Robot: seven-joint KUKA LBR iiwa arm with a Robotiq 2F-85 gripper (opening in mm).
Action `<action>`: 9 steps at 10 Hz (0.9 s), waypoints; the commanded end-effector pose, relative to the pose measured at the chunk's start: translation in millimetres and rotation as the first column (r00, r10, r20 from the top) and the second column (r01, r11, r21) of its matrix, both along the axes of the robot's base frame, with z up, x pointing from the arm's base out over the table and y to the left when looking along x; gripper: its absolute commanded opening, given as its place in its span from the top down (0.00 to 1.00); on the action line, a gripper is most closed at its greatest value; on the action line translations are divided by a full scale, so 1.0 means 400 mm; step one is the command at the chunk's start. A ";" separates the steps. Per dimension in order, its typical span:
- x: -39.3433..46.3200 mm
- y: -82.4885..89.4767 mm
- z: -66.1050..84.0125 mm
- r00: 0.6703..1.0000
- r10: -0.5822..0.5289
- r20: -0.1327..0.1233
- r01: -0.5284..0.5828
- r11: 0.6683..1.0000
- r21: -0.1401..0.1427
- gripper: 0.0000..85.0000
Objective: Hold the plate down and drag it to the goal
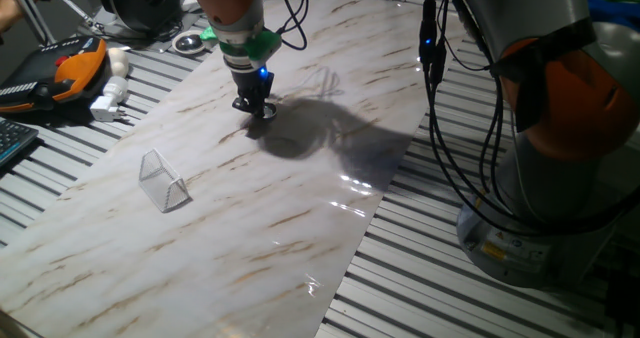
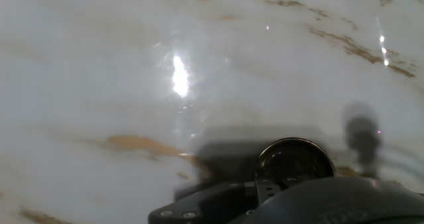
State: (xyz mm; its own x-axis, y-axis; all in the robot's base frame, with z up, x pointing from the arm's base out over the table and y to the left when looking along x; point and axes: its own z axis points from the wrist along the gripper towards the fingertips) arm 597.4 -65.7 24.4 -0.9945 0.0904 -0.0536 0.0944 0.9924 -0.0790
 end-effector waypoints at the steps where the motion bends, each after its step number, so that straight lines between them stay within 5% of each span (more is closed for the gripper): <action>1: 0.000 0.003 -0.001 1.000 -0.002 0.001 0.002 1.000 0.001 1.00; 9: -0.004 0.034 0.005 1.000 -0.015 0.005 0.015 1.000 -0.007 1.00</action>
